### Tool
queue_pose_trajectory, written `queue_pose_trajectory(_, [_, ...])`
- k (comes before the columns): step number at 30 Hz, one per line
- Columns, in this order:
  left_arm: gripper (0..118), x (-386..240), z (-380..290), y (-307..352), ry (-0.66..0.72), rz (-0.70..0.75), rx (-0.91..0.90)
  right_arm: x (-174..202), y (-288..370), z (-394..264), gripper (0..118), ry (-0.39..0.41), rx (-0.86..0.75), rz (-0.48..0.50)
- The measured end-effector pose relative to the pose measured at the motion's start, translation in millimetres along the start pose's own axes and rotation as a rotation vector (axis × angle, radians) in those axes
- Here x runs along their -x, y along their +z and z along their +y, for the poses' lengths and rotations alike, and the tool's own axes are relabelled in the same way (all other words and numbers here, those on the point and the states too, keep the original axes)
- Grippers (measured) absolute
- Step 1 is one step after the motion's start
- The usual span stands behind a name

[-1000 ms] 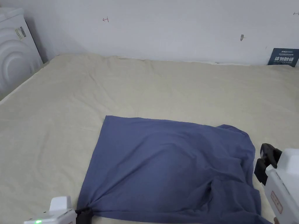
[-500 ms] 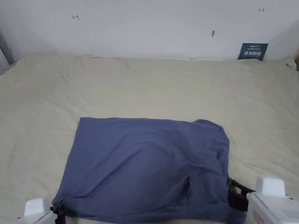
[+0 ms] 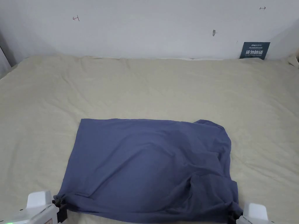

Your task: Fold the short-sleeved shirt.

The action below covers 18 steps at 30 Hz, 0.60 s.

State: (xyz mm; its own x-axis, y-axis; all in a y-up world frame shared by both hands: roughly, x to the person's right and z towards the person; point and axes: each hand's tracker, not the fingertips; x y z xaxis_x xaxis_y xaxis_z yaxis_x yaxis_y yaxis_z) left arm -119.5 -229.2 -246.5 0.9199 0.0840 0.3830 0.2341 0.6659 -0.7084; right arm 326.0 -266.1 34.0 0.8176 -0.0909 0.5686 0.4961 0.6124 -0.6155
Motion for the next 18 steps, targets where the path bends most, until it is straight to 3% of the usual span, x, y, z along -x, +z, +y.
queue_pose_trajectory(7, [3, 0, 39, -3, 0.037, 0.004, -0.039, 13, 38, 54, 11, 0.079, -0.164, -0.001])
queue_pose_trajectory(10, [3, -5, 69, -14, 0.051, 0.012, -0.065, 21, 36, 89, 11, 0.077, -0.199, -0.008])
queue_pose_trajectory(18, [3, -23, 142, -91, 0.01, 0.034, -0.011, 29, -41, 160, 11, 0.052, -0.119, -0.087])
